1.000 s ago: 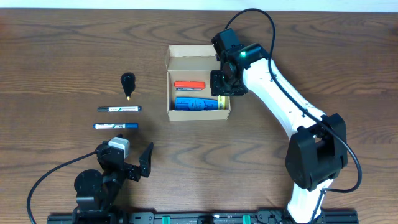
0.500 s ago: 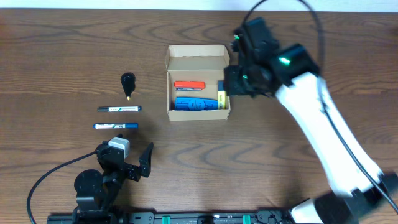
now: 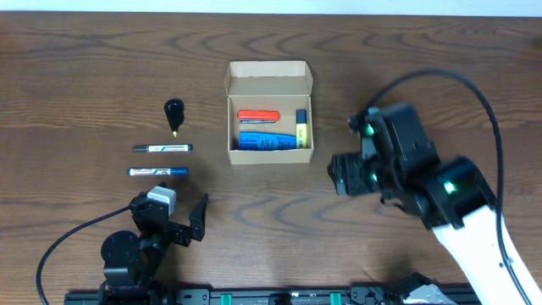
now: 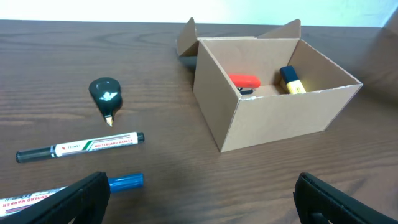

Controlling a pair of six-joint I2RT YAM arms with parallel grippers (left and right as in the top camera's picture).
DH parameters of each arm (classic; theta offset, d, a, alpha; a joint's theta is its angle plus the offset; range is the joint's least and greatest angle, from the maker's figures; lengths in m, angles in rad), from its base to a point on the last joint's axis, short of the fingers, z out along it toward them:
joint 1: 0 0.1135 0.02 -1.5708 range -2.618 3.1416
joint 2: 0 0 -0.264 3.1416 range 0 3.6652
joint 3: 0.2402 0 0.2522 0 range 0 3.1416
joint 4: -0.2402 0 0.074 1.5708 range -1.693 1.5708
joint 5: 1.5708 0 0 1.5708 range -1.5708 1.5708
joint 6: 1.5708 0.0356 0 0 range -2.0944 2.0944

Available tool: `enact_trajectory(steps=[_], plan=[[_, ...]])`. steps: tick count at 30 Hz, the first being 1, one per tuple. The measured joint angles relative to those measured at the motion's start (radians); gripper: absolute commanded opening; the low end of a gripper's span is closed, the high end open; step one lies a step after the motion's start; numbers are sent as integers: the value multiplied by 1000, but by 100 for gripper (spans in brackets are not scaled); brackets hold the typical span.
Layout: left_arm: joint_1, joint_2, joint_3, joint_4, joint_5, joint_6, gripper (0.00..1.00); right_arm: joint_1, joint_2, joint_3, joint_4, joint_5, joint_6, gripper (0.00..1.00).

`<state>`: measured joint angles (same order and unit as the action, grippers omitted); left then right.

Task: Pack container
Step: 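Retract the right gripper to the right side of the table, then reach the left gripper to the black tape dispenser and grasp it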

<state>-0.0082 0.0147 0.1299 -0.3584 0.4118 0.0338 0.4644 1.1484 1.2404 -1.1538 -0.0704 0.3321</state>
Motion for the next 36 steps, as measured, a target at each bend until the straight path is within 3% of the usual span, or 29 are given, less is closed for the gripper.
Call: enact_trajectory(steps=[10, 15, 21, 26, 31, 36], plan=[[0, 0, 0, 2, 27, -64, 95, 0, -99, -40, -13, -1, -8, 99], [0, 53, 76, -124, -22, -129, 95, 0, -98, -41, -13, -1, -8, 99], [0, 346, 383, -233, -153, -143, 95, 0, -99, -45, -13, -1, -8, 99], [0, 712, 650, -333, -279, -110, 95, 0, -98, -47, -15, -1, -8, 99], [0, 1000, 811, -274, -303, -82, 95, 0, -98, -47, -15, -1, -8, 99], [0, 1175, 831, -120, -277, -73, 95, 0, -98, -47, -15, -1, -8, 99]])
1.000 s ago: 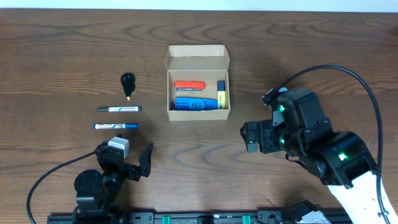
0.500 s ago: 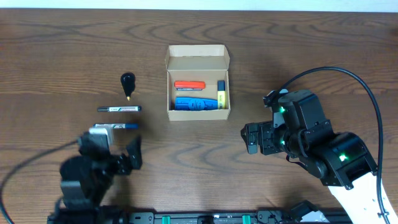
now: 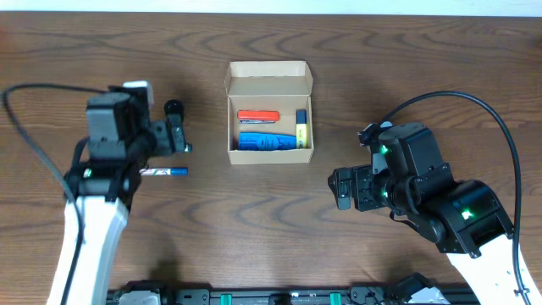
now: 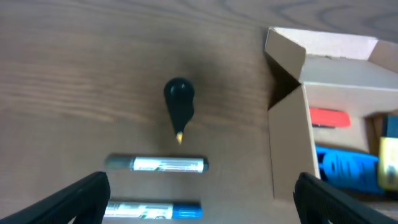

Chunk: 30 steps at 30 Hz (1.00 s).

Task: Pack container
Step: 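Reach the left gripper to the black tape dispenser and grasp it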

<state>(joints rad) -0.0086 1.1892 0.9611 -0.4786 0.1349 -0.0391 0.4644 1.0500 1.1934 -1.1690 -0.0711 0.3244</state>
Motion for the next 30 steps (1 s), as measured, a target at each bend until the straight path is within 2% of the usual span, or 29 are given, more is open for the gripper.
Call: enact_trajectory(steps=[10, 17, 29, 30], plan=[[0, 308, 1, 265, 16, 89, 95, 0, 0, 0, 1, 0, 0, 99], [0, 521, 1, 447, -17, 105, 95, 0, 0, 0, 0, 0, 0, 99], [0, 682, 1, 540, -93, 118, 100, 0, 0, 0, 0, 0, 0, 99], [0, 690, 1, 541, -94, 118, 94, 0, 0, 0, 0, 0, 0, 99]])
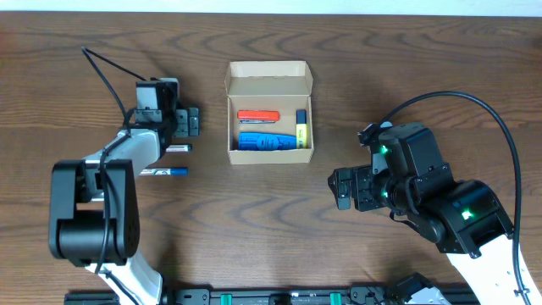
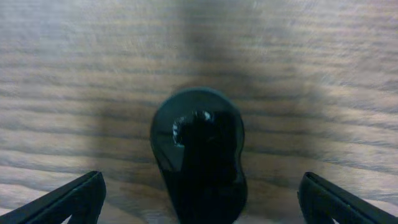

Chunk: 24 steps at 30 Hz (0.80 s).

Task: Pack container
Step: 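Reach the left gripper to the black tape dispenser and grasp it, then carry the tape dispenser into the box and release it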

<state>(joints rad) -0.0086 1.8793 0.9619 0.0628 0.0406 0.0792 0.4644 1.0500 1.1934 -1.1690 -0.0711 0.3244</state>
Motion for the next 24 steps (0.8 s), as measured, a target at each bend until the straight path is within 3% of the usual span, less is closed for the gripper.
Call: enact_trajectory(steps=[9, 24], plan=[[0, 17, 0, 5, -5, -9, 60, 0, 0, 0, 0, 0, 0, 99], [0, 17, 10, 0, -8, -50, 38, 0, 0, 0, 0, 0, 0, 99]])
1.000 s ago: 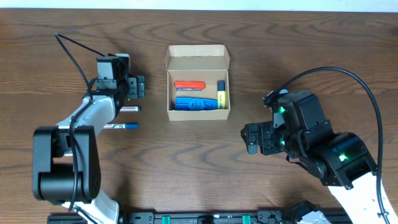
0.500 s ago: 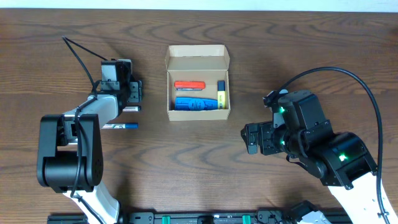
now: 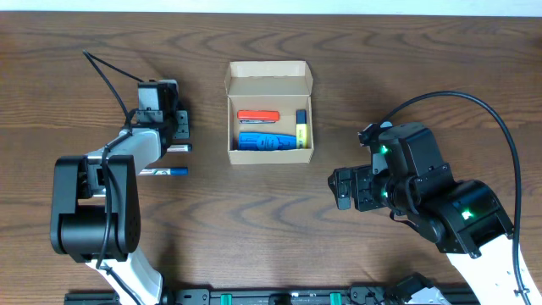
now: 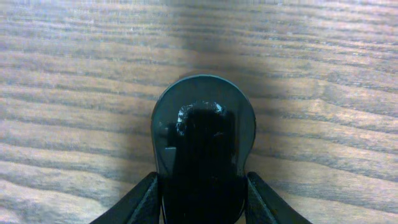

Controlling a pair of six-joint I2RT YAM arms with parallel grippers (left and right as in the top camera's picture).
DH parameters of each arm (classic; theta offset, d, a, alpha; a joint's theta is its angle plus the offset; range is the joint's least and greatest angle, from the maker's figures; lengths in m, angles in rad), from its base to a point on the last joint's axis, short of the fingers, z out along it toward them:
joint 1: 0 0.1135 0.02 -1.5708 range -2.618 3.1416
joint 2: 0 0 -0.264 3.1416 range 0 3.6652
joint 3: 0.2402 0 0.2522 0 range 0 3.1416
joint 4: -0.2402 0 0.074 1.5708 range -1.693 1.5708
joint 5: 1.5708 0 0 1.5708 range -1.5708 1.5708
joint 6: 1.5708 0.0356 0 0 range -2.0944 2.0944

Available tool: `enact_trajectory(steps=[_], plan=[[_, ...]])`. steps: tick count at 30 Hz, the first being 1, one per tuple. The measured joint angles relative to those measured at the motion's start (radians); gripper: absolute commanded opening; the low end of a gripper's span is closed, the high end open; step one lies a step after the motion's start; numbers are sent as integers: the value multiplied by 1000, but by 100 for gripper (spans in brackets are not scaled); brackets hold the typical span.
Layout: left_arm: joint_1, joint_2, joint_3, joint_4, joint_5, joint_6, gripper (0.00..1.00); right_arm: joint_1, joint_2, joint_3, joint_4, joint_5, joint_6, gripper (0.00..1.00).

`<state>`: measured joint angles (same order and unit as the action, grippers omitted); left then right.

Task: Pack container
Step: 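Carry the tape dispenser into the box and release it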

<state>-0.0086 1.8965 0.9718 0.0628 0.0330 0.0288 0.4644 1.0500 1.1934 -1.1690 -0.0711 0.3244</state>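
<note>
A black bulb-shaped object lies on the wooden table left of the box. My left gripper is shut on it, a dark finger pressed against each side. From overhead the left gripper covers the object. The open cardboard box holds a red item, a blue item and a yellow highlighter. My right gripper hangs right of the box, and its jaws are too small to read.
A black-capped marker pokes out from under the left arm. A blue marker lies just in front of it. The box's back flap stands open.
The left gripper's fingers were wide apart on either side of the black object and have shut onto its sides. The right arm has not moved.
The left arm sat at the near edge with its gripper open, and the right arm hung beside the box. The left gripper then stood above the markers and black object, then low over the object, and now grips it. The right arm drew back and stayed.
</note>
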Motion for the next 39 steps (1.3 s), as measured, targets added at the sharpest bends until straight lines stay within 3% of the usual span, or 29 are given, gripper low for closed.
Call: enact_trajectory(steps=[10, 14, 20, 25, 30, 39], plan=[[-2, -13, 98, -160, -4, -3, 28, 0, 0, 0, 0, 0, 0, 99], [-18, -106, 125, -241, 3, 23, 27, 0, 0, 0, 0, 0, 0, 99], [-126, -372, 167, -356, 56, 140, 31, 0, 0, 0, 0, 0, 0, 99], [-282, -530, 185, -480, 133, 309, 35, 0, 0, 0, 0, 0, 0, 99], [-367, -512, 184, -539, 207, 441, 33, 0, 0, 0, 0, 0, 0, 99], [-377, -330, 184, -475, 328, 641, 34, 0, 0, 0, 0, 0, 0, 99]])
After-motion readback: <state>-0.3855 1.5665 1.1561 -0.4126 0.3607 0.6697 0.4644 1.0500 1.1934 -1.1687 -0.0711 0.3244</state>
